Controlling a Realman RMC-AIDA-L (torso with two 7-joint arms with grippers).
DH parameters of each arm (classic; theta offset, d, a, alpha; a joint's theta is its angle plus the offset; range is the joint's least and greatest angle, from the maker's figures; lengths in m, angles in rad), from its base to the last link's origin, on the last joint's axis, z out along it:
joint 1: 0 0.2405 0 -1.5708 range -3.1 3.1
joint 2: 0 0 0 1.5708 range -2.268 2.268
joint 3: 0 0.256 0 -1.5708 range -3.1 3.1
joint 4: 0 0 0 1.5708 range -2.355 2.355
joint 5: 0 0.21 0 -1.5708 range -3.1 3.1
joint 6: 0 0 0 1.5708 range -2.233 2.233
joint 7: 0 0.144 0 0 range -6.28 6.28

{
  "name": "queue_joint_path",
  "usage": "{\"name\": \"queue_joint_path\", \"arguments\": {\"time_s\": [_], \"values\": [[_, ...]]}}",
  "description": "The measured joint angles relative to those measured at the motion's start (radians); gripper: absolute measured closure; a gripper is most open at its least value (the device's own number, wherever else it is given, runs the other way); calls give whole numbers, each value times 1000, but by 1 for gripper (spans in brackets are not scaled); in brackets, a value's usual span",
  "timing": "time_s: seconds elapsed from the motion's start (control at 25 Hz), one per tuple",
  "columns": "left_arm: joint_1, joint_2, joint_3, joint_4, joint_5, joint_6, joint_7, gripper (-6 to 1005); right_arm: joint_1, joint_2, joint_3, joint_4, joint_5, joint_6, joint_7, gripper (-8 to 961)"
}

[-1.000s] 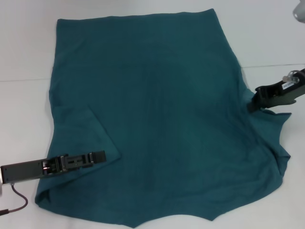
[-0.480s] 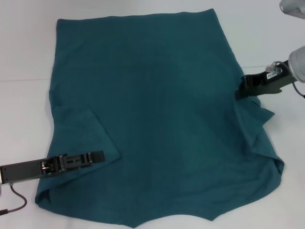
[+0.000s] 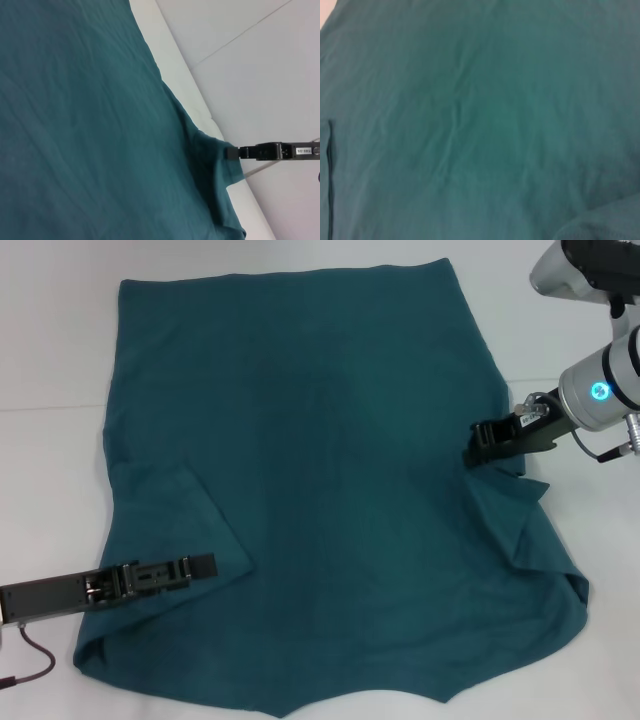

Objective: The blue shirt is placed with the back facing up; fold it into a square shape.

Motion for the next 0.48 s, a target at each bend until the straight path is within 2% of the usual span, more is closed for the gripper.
{"name": "queue_joint_path", "arguments": {"time_s": [0.32, 0.48], "values": [[0, 0, 0, 0, 6, -11, -2, 227, 2, -2, -7, -5, 0, -4, -8, 826], [0, 1, 0, 0, 6, -11, -3, 227, 3, -3, 3, 5, 11, 14, 9, 755]]}}
